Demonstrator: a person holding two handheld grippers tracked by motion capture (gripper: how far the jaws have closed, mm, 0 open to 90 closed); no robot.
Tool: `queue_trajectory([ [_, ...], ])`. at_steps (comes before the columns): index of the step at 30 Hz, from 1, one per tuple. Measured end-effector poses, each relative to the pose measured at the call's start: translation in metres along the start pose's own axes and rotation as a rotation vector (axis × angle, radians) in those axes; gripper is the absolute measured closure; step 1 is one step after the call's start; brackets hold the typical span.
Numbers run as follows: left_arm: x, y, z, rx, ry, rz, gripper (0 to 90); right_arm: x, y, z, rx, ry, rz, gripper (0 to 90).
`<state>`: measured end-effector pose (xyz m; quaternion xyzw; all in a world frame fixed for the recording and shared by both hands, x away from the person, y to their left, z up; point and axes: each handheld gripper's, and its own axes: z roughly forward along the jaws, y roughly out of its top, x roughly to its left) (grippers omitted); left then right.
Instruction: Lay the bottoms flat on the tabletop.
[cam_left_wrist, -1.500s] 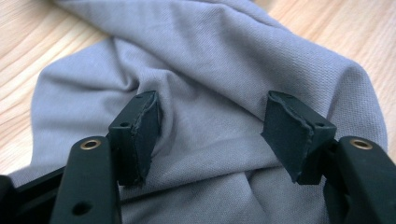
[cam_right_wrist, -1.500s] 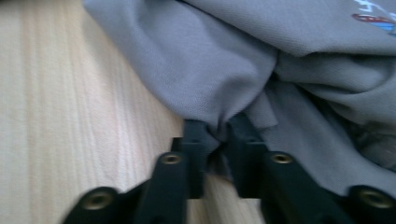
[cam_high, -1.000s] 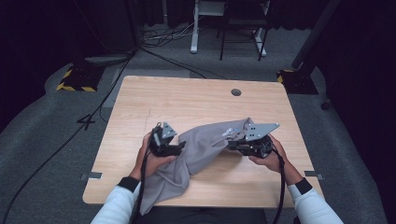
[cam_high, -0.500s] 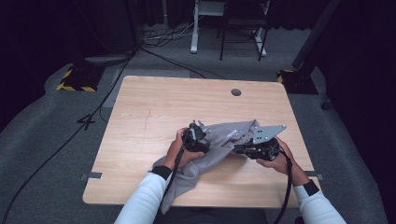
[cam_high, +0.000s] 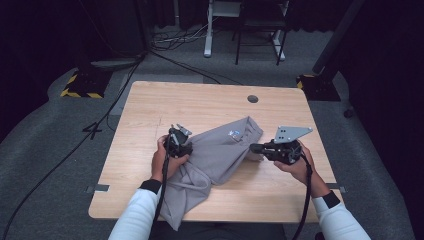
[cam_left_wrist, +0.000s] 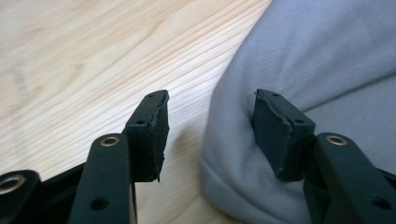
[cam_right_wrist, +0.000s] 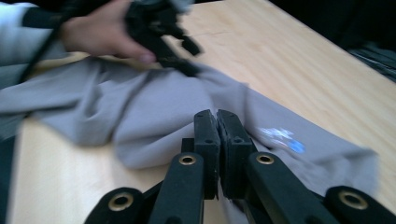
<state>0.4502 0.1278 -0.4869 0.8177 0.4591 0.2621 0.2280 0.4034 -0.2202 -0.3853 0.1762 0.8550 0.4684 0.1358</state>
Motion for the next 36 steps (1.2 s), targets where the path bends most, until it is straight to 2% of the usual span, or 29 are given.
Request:
queue_trajectory([
  [1, 0.003, -0.002, -0.001, 0.011, 0.041, 0.018, 46.4, -0.002, 0.000, 0.002, -0.003, -0.012, 0.017, 87.5],
  [2, 0.008, -0.004, -0.002, 0.019, 0.056, 0.015, 46.6, -0.005, 0.001, 0.005, -0.003, -0.015, 0.025, 85.8],
  [3, 0.016, -0.009, -0.003, 0.016, 0.046, -0.006, 46.8, -0.009, 0.000, 0.009, 0.007, -0.027, 0.042, 75.2],
  [4, 0.021, -0.012, -0.004, 0.016, 0.043, -0.020, 46.7, -0.014, -0.001, 0.015, 0.032, -0.063, 0.075, 65.8],
  [5, 0.026, -0.016, -0.006, 0.021, 0.050, -0.027, 46.7, -0.018, -0.003, 0.019, 0.058, -0.068, 0.083, 62.7],
  [6, 0.030, -0.021, -0.008, 0.018, 0.060, -0.038, 46.7, -0.021, -0.007, 0.024, 0.083, -0.056, 0.066, 58.4],
  [7, 0.035, -0.026, -0.010, 0.012, 0.053, -0.053, 46.8, -0.023, -0.012, 0.027, 0.097, -0.051, 0.060, 54.7],
  [8, 0.039, -0.030, -0.012, 0.008, 0.051, -0.062, 46.7, -0.026, -0.018, 0.031, 0.113, -0.039, 0.072, 51.1],
  [9, 0.043, -0.035, -0.013, 0.003, 0.049, -0.075, 46.7, -0.028, -0.025, 0.035, 0.152, -0.020, 0.077, 48.2],
  [11, 0.049, -0.043, -0.017, -0.012, 0.034, -0.084, 46.7, -0.030, -0.039, 0.047, 0.252, -0.029, 0.033, 46.9],
  [13, 0.054, -0.048, -0.020, -0.009, 0.015, -0.096, 46.6, -0.031, -0.047, 0.055, 0.301, -0.039, 0.023, 48.5],
  [15, 0.056, -0.052, -0.022, -0.019, 0.015, -0.091, 46.7, -0.035, -0.052, 0.065, 0.326, -0.086, 0.051, 52.2],
  [17, 0.055, -0.055, -0.023, -0.030, 0.023, -0.074, 46.7, -0.039, -0.054, 0.076, 0.328, -0.122, 0.049, 54.0],
  [18, 0.054, -0.056, -0.023, -0.037, 0.029, -0.071, 46.8, -0.040, -0.054, 0.081, 0.329, -0.119, 0.036, 52.4],
  [21, 0.051, -0.056, -0.023, -0.042, 0.050, -0.050, 47.0, -0.038, -0.052, 0.095, 0.319, -0.036, 0.023, 45.9],
  [22, 0.050, -0.056, -0.023, -0.044, 0.044, -0.056, 47.0, -0.034, -0.049, 0.101, 0.317, 0.017, 0.015, 42.7],
  [25, 0.050, -0.057, -0.024, -0.051, 0.015, -0.065, 46.9, -0.024, -0.043, 0.113, 0.333, 0.060, -0.021, 30.2],
  [26, 0.049, -0.058, -0.024, -0.053, 0.010, -0.064, 46.9, -0.022, -0.042, 0.117, 0.340, 0.067, -0.028, 30.2],
  [28, 0.049, -0.058, -0.025, -0.056, 0.013, -0.061, 46.9, -0.016, -0.041, 0.126, 0.357, 0.060, -0.039, 38.2],
  [29, 0.049, -0.058, -0.025, -0.055, 0.015, -0.060, 46.8, -0.015, -0.040, 0.127, 0.341, 0.078, -0.030, 52.3],
  [30, 0.049, -0.058, -0.025, -0.053, 0.021, -0.061, 46.7, -0.015, -0.040, 0.128, 0.332, 0.076, -0.025, 61.6],
  [31, 0.048, -0.059, -0.025, -0.058, 0.037, -0.061, 46.7, -0.012, -0.038, 0.129, 0.334, 0.052, -0.020, 70.0],
  [32, 0.047, -0.059, -0.024, -0.058, 0.048, -0.057, 46.8, -0.009, -0.037, 0.128, 0.347, 0.055, -0.042, 80.0],
  [34, 0.047, -0.059, -0.025, -0.047, 0.089, -0.054, 46.8, -0.003, -0.034, 0.125, 0.393, 0.035, -0.094, 84.4],
  [35, 0.047, -0.059, -0.025, -0.048, 0.106, -0.054, 47.1, -0.001, -0.032, 0.121, 0.407, 0.048, -0.112, 84.9],
  [36, 0.047, -0.060, -0.025, -0.045, 0.115, -0.060, 47.5, -0.001, -0.030, 0.113, 0.391, 0.072, -0.110, 85.1],
])
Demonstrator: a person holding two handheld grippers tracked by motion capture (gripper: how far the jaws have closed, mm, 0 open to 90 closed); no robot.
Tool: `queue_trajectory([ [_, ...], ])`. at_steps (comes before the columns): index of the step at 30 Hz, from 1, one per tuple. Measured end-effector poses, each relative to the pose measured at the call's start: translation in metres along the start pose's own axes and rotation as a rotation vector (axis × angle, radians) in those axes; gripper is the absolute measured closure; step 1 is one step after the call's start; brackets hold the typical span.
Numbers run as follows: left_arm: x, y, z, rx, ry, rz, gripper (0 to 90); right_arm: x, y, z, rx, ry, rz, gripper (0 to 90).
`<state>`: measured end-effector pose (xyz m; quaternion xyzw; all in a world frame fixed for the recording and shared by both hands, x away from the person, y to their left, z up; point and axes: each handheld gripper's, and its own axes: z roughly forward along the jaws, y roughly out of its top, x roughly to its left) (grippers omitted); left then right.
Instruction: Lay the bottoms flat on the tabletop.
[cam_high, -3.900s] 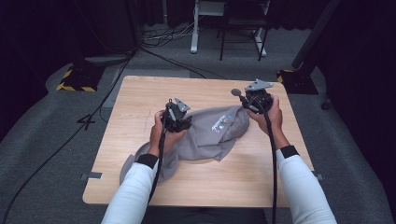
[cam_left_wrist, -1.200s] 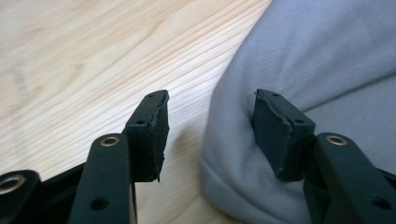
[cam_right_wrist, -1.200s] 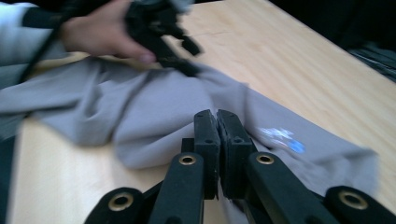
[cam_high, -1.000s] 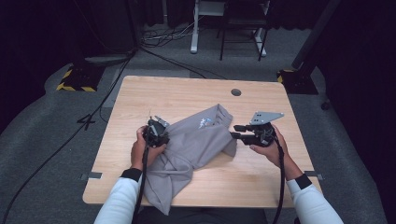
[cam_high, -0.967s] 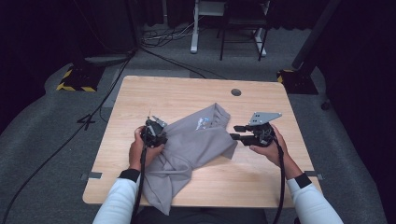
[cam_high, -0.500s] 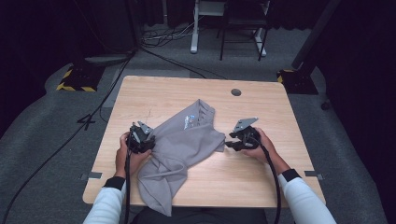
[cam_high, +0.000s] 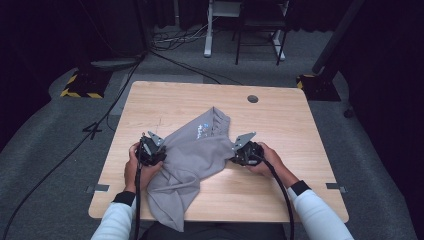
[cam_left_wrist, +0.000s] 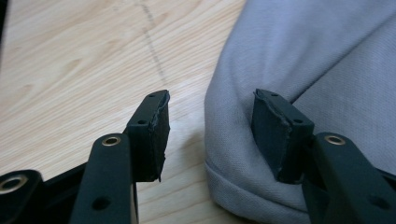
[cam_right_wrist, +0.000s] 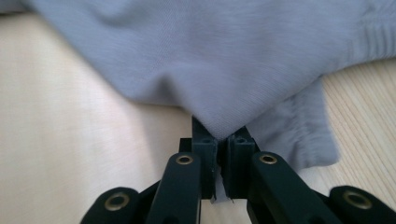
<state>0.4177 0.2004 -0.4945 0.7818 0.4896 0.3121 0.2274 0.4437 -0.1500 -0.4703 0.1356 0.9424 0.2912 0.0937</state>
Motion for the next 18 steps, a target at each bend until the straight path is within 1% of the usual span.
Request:
queue_trajectory([
  [1, 0.001, -0.001, 0.000, 0.007, 0.013, -0.007, 47.5, 0.000, -0.001, -0.010, -0.030, 0.019, 0.009, 85.2],
  [2, 0.002, -0.001, 0.000, 0.008, 0.016, -0.007, 47.5, 0.000, -0.002, -0.025, -0.076, 0.040, 0.020, 85.3],
  [3, 0.004, -0.001, -0.001, 0.017, 0.013, -0.011, 47.5, 0.000, -0.003, -0.035, -0.104, 0.048, 0.016, 85.3],
  [4, 0.004, -0.002, -0.001, 0.018, 0.016, -0.016, 47.5, 0.000, -0.003, -0.053, -0.157, 0.049, 0.022, 85.4],
  [5, 0.005, -0.002, -0.002, 0.024, 0.010, -0.016, 47.5, 0.000, -0.004, -0.064, -0.191, 0.053, 0.030, 85.4],
  [6, 0.005, -0.002, -0.002, 0.017, 0.001, -0.022, 47.4, 0.000, -0.004, -0.079, -0.236, 0.054, 0.033, 85.3],
  [7, 0.004, -0.002, -0.002, 0.016, -0.015, -0.024, 47.3, 0.000, -0.004, -0.091, -0.269, 0.045, 0.030, 85.3],
  [8, 0.003, -0.001, -0.003, 0.016, -0.024, -0.017, 47.0, 0.002, -0.003, -0.102, -0.299, 0.039, 0.028, 85.3],
  [9, 0.000, 0.000, -0.003, 0.017, -0.021, -0.007, 47.0, 0.004, -0.001, -0.110, -0.321, 0.040, 0.025, 85.3],
  [11, -0.005, 0.002, -0.003, 0.014, -0.007, 0.015, 47.1, 0.011, 0.004, -0.119, -0.345, 0.047, 0.015, 85.2],
  [12, -0.007, 0.002, -0.004, 0.013, -0.010, 0.022, 47.1, 0.014, 0.007, -0.122, -0.365, 0.053, 0.013, 85.1],
  [13, -0.010, 0.002, -0.004, 0.003, -0.012, 0.037, 47.0, 0.017, 0.012, -0.125, -0.385, 0.051, 0.022, 84.9],
  [14, -0.012, 0.003, -0.004, 0.001, 0.005, 0.051, 46.7, 0.018, 0.017, -0.125, -0.400, 0.039, 0.047, 84.8],
  [15, -0.013, 0.003, -0.003, -0.003, 0.016, 0.054, 46.1, 0.018, 0.021, -0.124, -0.404, 0.035, 0.063, 84.6],
  [16, -0.014, 0.003, -0.003, -0.003, 0.017, 0.054, 46.3, 0.016, 0.026, -0.121, -0.394, 0.010, 0.069, 84.4],
  [17, -0.014, 0.003, -0.003, -0.004, 0.020, 0.054, 46.4, 0.013, 0.030, -0.115, -0.363, -0.034, 0.073, 84.4],
  [18, -0.013, 0.003, -0.002, -0.006, 0.023, 0.051, 46.3, 0.005, 0.032, -0.106, -0.331, -0.056, 0.100, 84.3],
])
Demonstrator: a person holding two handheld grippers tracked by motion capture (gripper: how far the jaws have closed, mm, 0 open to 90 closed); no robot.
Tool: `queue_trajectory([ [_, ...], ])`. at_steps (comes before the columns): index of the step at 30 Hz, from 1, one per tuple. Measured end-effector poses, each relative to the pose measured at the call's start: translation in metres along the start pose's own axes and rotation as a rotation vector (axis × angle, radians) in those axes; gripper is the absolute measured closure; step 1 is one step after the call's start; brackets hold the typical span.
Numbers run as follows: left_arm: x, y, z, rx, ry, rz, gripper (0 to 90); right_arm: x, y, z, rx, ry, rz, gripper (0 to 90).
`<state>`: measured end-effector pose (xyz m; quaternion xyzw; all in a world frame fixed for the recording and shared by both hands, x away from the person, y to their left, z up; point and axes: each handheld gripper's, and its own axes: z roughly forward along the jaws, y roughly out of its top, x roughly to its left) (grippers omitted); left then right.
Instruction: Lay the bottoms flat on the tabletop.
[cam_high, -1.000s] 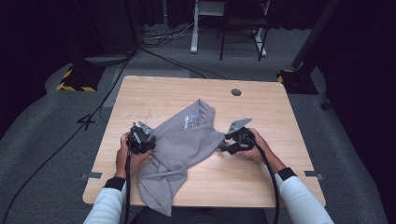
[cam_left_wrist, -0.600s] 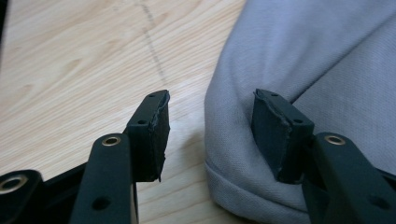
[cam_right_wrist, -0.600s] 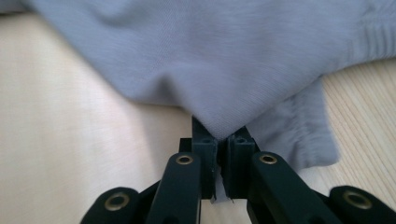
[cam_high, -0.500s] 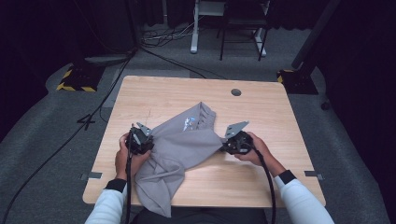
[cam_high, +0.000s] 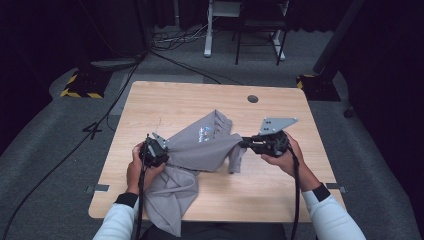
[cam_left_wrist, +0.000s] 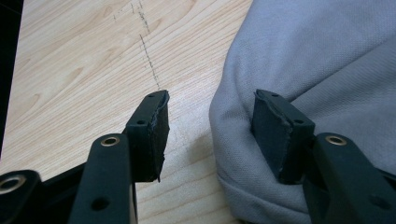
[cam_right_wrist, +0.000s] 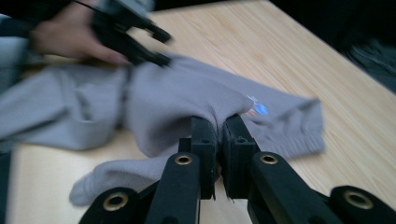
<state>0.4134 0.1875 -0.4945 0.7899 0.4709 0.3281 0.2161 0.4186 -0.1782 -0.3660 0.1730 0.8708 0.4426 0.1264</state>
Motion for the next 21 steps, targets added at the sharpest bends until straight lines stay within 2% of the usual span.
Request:
queue_trajectory([
  [1, 0.001, -0.001, 0.000, -0.002, -0.004, -0.005, 46.3, -0.007, -0.001, 0.006, 0.016, -0.005, 0.023, 84.1],
  [3, 0.001, -0.002, 0.000, -0.007, -0.005, -0.004, 46.3, -0.024, -0.009, 0.020, 0.069, -0.074, 0.070, 82.2],
  [4, 0.001, -0.002, 0.000, -0.009, -0.006, 0.001, 46.3, -0.033, -0.014, 0.025, 0.088, -0.099, 0.100, 78.6],
  [5, 0.001, -0.002, 0.000, -0.014, -0.003, 0.002, 46.3, -0.045, -0.022, 0.031, 0.094, -0.103, 0.152, 70.9],
  [7, 0.001, -0.002, 0.000, -0.012, -0.004, 0.000, 46.3, -0.057, -0.033, 0.039, 0.142, -0.182, 0.193, 64.2],
  [9, 0.000, -0.003, -0.001, -0.013, -0.001, 0.003, 46.3, -0.069, -0.048, 0.046, 0.186, -0.220, 0.248, 52.1],
  [11, -0.001, -0.003, -0.001, -0.012, 0.004, 0.012, 46.3, -0.073, -0.057, 0.049, 0.228, -0.282, 0.261, 47.1],
  [13, -0.001, -0.003, -0.002, -0.008, 0.002, 0.017, 46.3, -0.073, -0.065, 0.046, 0.229, -0.286, 0.264, 44.2],
  [14, -0.001, -0.003, -0.002, -0.005, 0.006, 0.020, 46.2, -0.069, -0.069, 0.044, 0.217, -0.278, 0.249, 45.0],
  [16, -0.002, -0.004, -0.004, -0.009, -0.011, 0.014, 46.4, -0.056, -0.073, 0.038, 0.184, -0.231, 0.221, 46.7],
  [17, -0.003, -0.004, -0.006, -0.003, -0.035, 0.013, 46.5, -0.047, -0.075, 0.035, 0.166, -0.178, 0.186, 50.1],
  [18, -0.003, -0.005, -0.008, 0.002, -0.062, 0.009, 46.7, -0.033, -0.076, 0.033, 0.146, -0.091, 0.140, 52.0],
  [19, -0.006, -0.006, -0.012, -0.006, -0.095, 0.021, 46.8, -0.025, -0.077, 0.033, 0.143, -0.055, 0.114, 51.3],
  [20, -0.009, -0.008, -0.014, -0.010, -0.107, 0.027, 46.8, -0.011, -0.078, 0.035, 0.141, 0.006, 0.074, 51.2],
  [21, -0.012, -0.010, -0.018, -0.014, -0.116, 0.045, 46.7, -0.004, -0.079, 0.037, 0.141, 0.045, 0.063, 50.9],
])
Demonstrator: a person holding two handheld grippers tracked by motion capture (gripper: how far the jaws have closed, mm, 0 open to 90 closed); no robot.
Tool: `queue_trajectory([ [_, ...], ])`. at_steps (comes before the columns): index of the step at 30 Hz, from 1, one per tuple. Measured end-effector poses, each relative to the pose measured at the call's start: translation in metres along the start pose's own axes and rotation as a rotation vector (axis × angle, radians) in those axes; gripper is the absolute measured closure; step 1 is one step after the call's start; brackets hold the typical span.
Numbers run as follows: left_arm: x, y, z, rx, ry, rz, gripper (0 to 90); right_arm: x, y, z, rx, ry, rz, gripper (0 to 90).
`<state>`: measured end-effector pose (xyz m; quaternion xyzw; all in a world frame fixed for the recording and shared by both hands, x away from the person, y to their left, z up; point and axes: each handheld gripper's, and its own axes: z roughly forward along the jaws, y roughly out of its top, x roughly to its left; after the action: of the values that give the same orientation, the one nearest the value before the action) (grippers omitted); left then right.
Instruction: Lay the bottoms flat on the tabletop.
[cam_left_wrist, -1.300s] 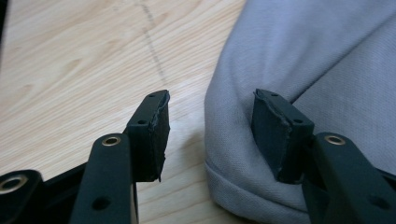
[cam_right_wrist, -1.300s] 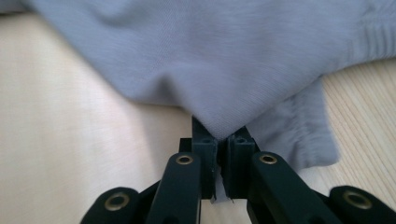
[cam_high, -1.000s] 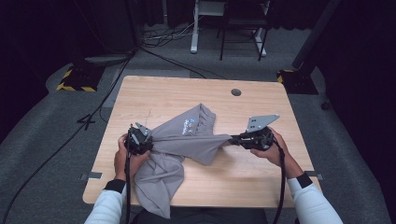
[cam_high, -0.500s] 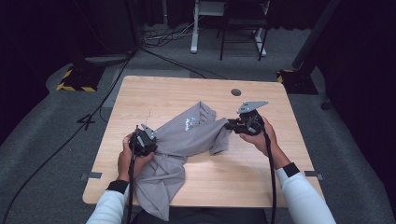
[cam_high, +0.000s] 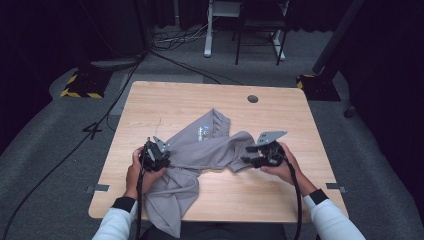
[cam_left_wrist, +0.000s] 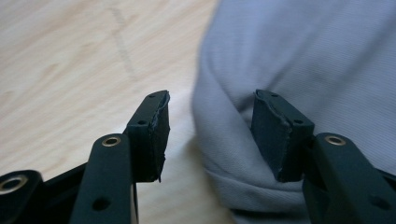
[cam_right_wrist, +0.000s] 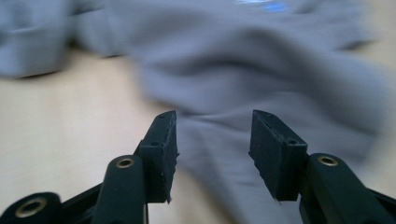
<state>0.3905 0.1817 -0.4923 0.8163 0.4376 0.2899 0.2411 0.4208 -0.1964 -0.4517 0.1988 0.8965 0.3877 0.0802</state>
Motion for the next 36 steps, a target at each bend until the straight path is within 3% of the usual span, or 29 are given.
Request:
queue_trajectory([
  [1, -0.005, -0.002, -0.004, -0.002, -0.029, 0.009, 46.7, 0.008, -0.001, 0.005, 0.019, 0.033, -0.015, 48.2],
  [3, -0.010, -0.004, -0.009, -0.011, -0.088, 0.010, 44.0, 0.020, -0.004, 0.016, 0.079, 0.027, -0.069, 45.2],
  [4, -0.014, -0.005, -0.010, -0.016, -0.099, 0.010, 42.3, 0.022, -0.005, 0.021, 0.096, 0.027, -0.065, 45.9],
  [6, -0.017, -0.005, -0.012, -0.023, -0.137, -0.015, 36.5, 0.023, -0.009, 0.032, 0.155, -0.007, -0.069, 54.0],
  [7, -0.018, -0.005, -0.013, -0.030, -0.163, -0.022, 34.1, 0.024, -0.010, 0.033, 0.144, -0.026, -0.082, 60.1],
  [10, -0.021, -0.004, -0.013, -0.056, -0.159, -0.032, 30.7, 0.022, -0.012, 0.027, 0.142, -0.010, -0.067, 76.5],
  [12, -0.021, -0.002, -0.009, -0.054, -0.143, -0.044, 30.8, 0.024, -0.015, 0.021, 0.165, 0.018, -0.080, 79.7],
  [15, -0.020, 0.000, -0.003, -0.041, -0.105, -0.072, 35.7, 0.032, -0.022, 0.008, 0.216, 0.110, -0.103, 80.5],
  [17, -0.018, 0.002, -0.001, -0.032, -0.061, -0.083, 41.3, 0.044, -0.029, -0.004, 0.267, 0.209, -0.138, 80.4],
  [19, -0.015, 0.001, 0.001, -0.030, -0.073, -0.111, 41.6, 0.056, -0.037, -0.014, 0.298, 0.264, -0.162, 79.9],
  [22, -0.010, 0.000, 0.002, -0.029, -0.094, -0.139, 39.9, 0.079, -0.050, -0.026, 0.327, 0.394, -0.192, 76.6],
  [24, -0.009, 0.000, 0.001, -0.025, -0.089, -0.138, 37.3, 0.090, -0.053, -0.031, 0.331, 0.432, -0.216, 74.8],
  [26, -0.008, -0.001, -0.002, -0.037, -0.106, -0.130, 34.3, 0.100, -0.053, -0.036, 0.318, 0.452, -0.241, 63.2],
  [29, -0.007, -0.004, -0.012, -0.084, -0.174, -0.107, 29.8, 0.102, -0.045, -0.044, 0.217, 0.385, -0.246, 51.4],
  [30, -0.007, -0.006, -0.017, -0.100, -0.179, -0.089, 29.3, 0.098, -0.040, -0.046, 0.175, 0.336, -0.228, 48.4],
  [32, -0.011, -0.012, -0.028, -0.126, -0.213, -0.051, 27.6, 0.084, -0.030, -0.047, 0.097, 0.232, -0.164, 49.0],
  [33, -0.012, -0.014, -0.031, -0.124, -0.220, -0.039, 26.7, 0.074, -0.023, -0.044, 0.072, 0.147, -0.129, 46.9],
  [35, -0.017, -0.020, -0.036, -0.124, -0.242, -0.026, 26.5, 0.056, -0.014, -0.032, 0.083, 0.036, -0.072, 47.7],
  [36, -0.020, -0.024, -0.038, -0.116, -0.250, -0.019, 26.6, 0.044, -0.010, -0.025, 0.072, 0.013, -0.047, 47.5],
])
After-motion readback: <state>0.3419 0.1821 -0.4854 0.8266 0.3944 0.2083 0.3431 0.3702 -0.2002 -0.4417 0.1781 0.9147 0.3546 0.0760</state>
